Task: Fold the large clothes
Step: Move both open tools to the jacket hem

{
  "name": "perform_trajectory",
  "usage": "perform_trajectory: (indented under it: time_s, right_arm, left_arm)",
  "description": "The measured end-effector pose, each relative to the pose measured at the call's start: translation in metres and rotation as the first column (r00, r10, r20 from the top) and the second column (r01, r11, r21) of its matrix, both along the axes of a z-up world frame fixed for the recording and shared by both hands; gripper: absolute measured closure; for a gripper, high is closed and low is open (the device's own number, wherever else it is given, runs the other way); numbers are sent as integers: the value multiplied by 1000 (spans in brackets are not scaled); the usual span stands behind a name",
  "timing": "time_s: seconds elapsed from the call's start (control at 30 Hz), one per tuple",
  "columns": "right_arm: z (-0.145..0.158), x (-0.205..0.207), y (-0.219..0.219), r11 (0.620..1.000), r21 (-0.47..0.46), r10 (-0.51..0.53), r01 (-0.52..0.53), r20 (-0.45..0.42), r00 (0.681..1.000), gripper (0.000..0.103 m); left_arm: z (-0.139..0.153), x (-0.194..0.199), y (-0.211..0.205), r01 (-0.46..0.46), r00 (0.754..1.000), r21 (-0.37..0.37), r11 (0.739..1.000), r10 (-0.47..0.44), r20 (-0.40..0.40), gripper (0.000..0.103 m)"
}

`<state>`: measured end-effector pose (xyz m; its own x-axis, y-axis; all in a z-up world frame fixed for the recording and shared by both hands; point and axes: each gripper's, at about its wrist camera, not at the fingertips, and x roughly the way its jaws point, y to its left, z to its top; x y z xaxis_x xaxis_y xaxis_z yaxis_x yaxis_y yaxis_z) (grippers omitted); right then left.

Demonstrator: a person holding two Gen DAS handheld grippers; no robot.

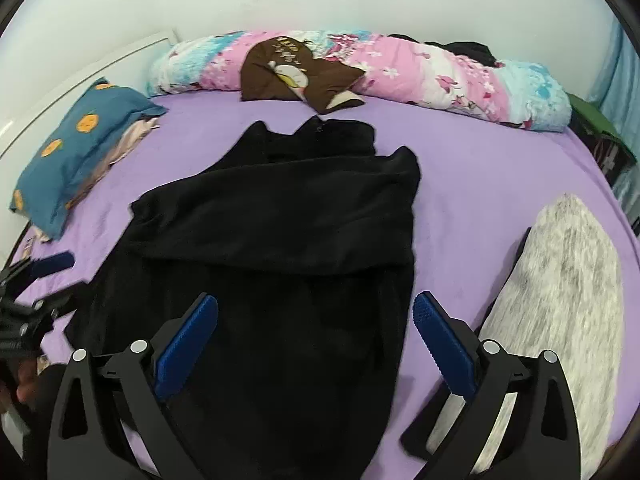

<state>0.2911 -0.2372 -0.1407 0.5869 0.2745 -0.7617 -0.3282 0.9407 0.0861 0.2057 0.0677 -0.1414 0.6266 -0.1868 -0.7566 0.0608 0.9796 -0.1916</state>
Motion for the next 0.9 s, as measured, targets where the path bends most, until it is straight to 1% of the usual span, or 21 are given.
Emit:
perform_trajectory:
  time_s: [0.13, 0.27, 0.43, 0.57, 0.7, 0.9]
  right_arm:
    - [-7, -28, 1, 1000, 21, -13, 14, -13, 1000, 7]
    - [-19, -54, 1, 998, 54, -37, 39, -32, 999, 7]
    - [-32, -77, 2, 996, 73, -52, 56, -58, 997, 7]
    - [-39, -91, 2, 994, 82, -62, 67, -64, 996, 7]
    - [-49, -102, 5, 993, 94, -65, 72, -82, 995, 7]
    - [-61, -112, 10, 992, 104, -65, 76, -102, 993, 7]
  left_arm:
    - [-2, -16, 19, -19, 1000, -6, 1000, 19, -12, 7]
    - [-11, -31, 37, -53, 998, 0, 999, 53, -35, 7]
    - [-25, -45, 58, -78, 995, 7, 997, 79, -63, 7]
    - [-36, -56, 77, -102, 991, 22, 995, 103, -85, 7]
    - [-47, -66, 102, -137, 985, 16, 990, 138, -107, 7]
    - [-66, -79, 141, -205, 967, -1, 979, 202, -152, 7]
